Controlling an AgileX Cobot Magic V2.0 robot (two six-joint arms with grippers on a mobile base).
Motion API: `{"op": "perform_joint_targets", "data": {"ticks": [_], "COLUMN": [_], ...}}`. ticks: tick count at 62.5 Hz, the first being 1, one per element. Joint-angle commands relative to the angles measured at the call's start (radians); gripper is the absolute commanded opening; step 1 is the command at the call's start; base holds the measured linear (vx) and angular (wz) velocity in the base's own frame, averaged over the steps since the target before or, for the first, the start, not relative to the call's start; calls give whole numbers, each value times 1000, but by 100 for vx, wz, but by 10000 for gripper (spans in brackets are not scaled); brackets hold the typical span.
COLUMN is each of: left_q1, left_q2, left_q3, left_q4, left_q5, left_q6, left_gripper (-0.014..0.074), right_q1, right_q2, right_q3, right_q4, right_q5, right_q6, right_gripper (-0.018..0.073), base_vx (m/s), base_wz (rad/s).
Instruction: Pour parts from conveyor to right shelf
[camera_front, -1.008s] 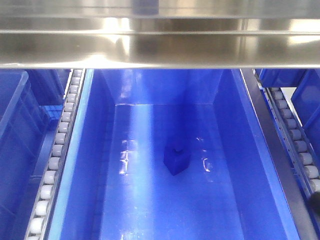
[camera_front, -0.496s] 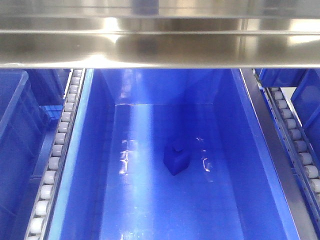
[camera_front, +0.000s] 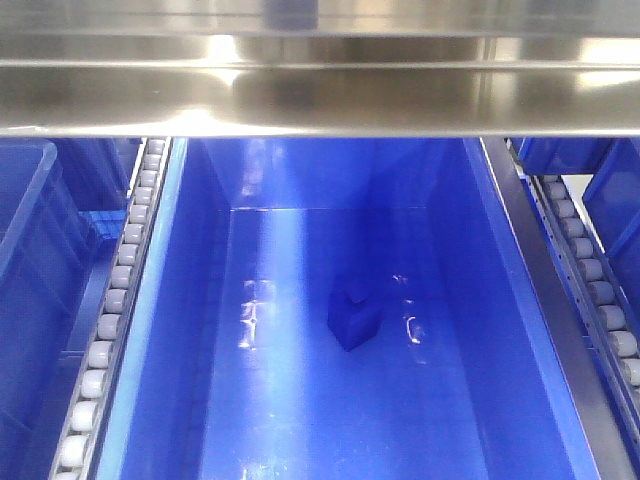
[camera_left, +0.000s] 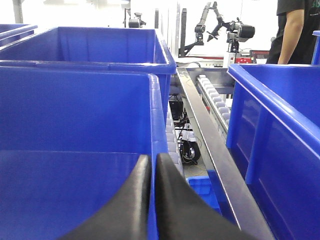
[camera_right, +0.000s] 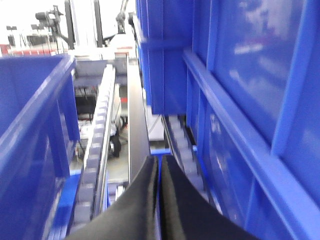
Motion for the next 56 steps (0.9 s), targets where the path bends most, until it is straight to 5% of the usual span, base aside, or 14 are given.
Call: {"op": "perform_joint_targets", "data": {"ticks": [1, 56], "left_q1": [1, 1], "left_q2": [-14, -14], "left_q3": [30, 30], "left_q4": [-2, -2], "left_q5": [-72, -72], "left_q6": [-8, -8], "left_gripper": [-6, -6], "right_q1": [-5, -5], "right_q2": [-18, -18], "right_q3": [21, 21], "right_q4": [-7, -7], "right_q5": [-81, -81], "right_q6": [-13, -12], "right_gripper": [-9, -9], "base_vx": [0, 0], "base_wz": [0, 0]}}
